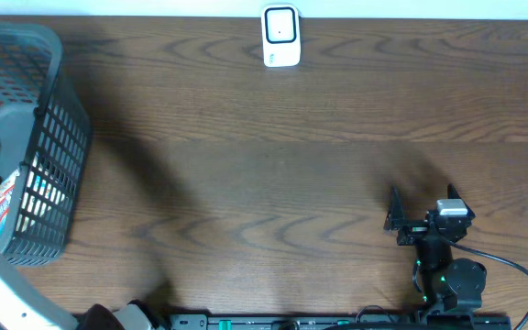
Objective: Scan the item barcode
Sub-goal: 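Grasp the small orange packet in the basket with the left gripper, then carry the orange packet to the scanner and set it on the table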
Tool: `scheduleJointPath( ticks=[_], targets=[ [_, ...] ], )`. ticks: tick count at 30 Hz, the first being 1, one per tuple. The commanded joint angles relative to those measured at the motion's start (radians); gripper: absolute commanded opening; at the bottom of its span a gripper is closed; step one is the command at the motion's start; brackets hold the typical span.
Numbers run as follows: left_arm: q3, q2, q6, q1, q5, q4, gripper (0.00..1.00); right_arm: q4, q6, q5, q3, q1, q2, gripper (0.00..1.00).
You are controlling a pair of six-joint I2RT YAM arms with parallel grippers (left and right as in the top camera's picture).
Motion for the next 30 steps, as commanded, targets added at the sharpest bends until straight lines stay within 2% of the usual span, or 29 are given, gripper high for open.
scheduleJointPath(
  ticks=[1, 6, 7, 15, 18, 27, 30],
  targets=[
    [0.008, 0.007, -0.097, -0.155, 0.146, -0.006, 0.07, -0.004, -0.007, 0.001, -0.002, -0.005, -0.003, 0.99],
    [0.008, 0.047, -0.079, -0.401, 0.081, 0.0, 0.07, -0.004, -0.007, 0.001, -0.002, -0.005, -0.003, 0.99],
    [0.008, 0.075, -0.08, -0.506, 0.022, 0.002, 0.07, -0.004, -0.007, 0.001, -0.002, -0.005, -0.003, 0.99],
    [0.008, 0.247, -0.107, -0.87, -0.308, 0.006, 0.08, -0.004, -0.007, 0.001, -0.002, -0.005, -0.003, 0.99],
    [0.008, 0.33, -0.119, -0.964, -0.394, 0.026, 0.08, -0.004, -0.007, 0.0, -0.002, -0.005, -0.003, 0.99],
    [0.008, 0.584, -0.159, -1.126, -0.401, 0.182, 0.08, -0.004, -0.007, 0.001, -0.002, -0.005, -0.003, 0.99],
    [0.008, 0.68, -0.213, -1.158, -0.4, 0.221, 0.09, -0.004, -0.007, 0.001, -0.002, -0.005, -0.003, 0.99]
  ],
)
